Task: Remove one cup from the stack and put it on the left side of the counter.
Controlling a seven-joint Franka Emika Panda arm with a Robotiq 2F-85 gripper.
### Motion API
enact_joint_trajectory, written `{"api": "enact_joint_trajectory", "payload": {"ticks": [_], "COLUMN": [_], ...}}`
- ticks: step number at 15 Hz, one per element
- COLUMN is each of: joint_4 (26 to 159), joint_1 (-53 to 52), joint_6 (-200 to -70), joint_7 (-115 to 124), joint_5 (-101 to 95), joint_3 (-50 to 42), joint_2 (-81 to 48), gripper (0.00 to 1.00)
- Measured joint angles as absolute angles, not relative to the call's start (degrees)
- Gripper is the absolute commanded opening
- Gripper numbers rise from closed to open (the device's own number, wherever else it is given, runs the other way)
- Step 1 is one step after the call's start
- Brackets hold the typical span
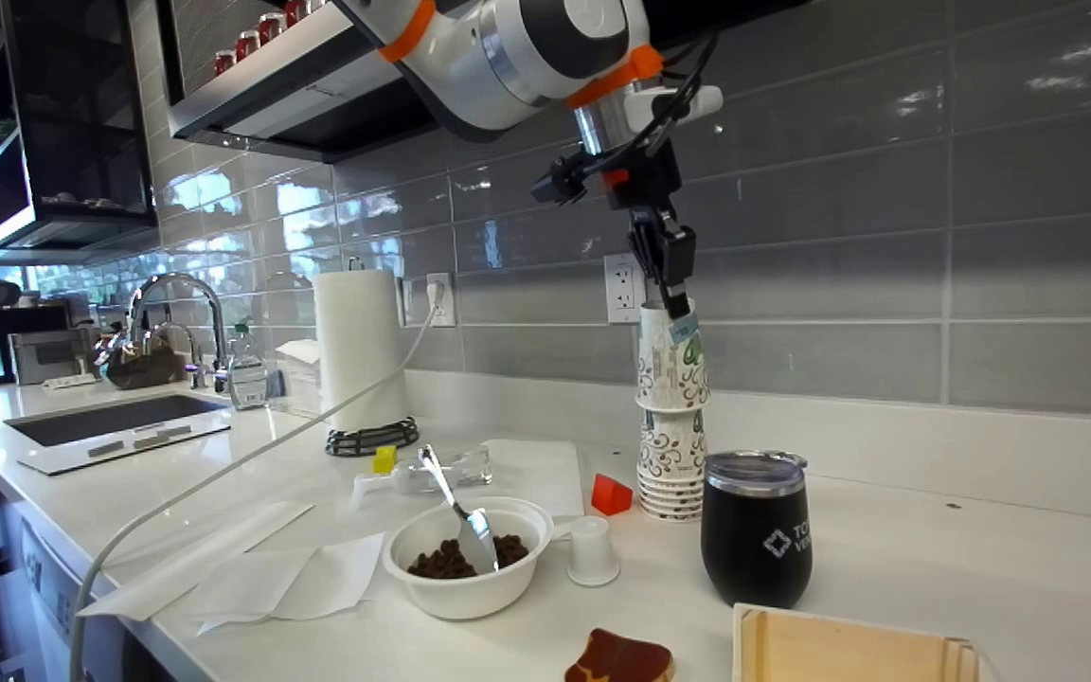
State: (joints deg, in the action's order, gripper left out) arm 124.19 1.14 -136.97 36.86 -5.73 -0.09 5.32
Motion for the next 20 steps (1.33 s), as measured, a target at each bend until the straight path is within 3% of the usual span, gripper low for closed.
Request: {"api": "enact_joint_trajectory", "payload": {"ticks": [20], "joint_4": [146.34], "joint_1": [1.76], "joint_6": [-131.17], "joint_7": [24.93], "joint_5": [-7.52], "joint_3": [4.03], "joint_2": [27.7], "gripper": [0.01]}}
